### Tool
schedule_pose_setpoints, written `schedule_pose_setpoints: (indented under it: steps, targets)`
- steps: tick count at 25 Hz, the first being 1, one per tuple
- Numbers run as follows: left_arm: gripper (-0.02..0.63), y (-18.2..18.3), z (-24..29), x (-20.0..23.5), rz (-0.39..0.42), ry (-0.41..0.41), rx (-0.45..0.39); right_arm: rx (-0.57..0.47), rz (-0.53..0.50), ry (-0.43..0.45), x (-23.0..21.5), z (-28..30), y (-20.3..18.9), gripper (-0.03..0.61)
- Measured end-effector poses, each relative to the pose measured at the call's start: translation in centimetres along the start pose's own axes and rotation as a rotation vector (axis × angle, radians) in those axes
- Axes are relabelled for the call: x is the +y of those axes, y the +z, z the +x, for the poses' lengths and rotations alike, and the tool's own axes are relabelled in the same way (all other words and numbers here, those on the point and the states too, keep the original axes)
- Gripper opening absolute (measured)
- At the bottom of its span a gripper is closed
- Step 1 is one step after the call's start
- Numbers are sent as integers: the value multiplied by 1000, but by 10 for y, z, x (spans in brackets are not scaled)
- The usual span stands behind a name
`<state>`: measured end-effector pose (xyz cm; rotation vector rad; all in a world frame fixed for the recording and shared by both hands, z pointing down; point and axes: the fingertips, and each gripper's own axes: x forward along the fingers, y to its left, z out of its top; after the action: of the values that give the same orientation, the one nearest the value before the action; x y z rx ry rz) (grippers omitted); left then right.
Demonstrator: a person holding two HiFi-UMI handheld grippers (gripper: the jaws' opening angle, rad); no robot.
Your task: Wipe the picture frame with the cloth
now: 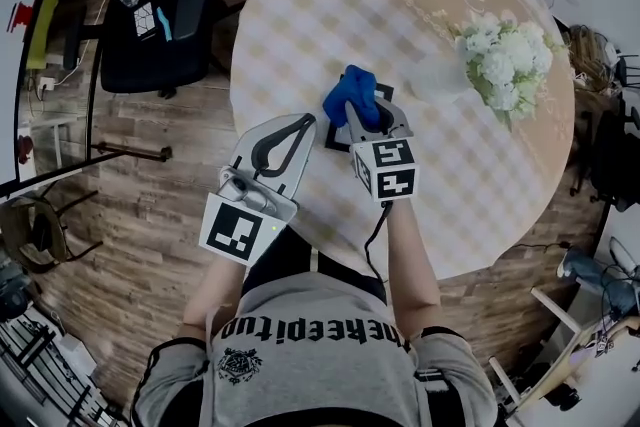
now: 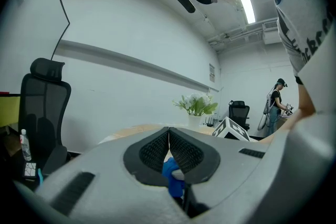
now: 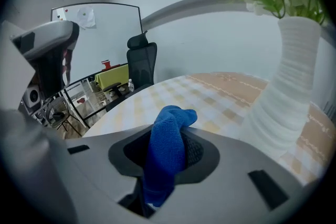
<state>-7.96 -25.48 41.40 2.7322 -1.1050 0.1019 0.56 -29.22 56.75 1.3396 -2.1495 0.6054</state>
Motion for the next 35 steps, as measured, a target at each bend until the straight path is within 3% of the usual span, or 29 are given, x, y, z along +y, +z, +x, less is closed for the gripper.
schedule_pose_setpoints:
  steps: [7, 27, 35]
  targets:
    - [18, -4, -1, 14, -15, 21, 8, 114, -60, -9, 5, 29, -15, 96]
    - [18, -1, 12, 4, -9, -8, 7, 148, 56, -152, -62, -15, -31, 92]
    - [18, 1, 11, -2, -11, -15, -1, 150, 75, -105, -53, -21, -40, 91]
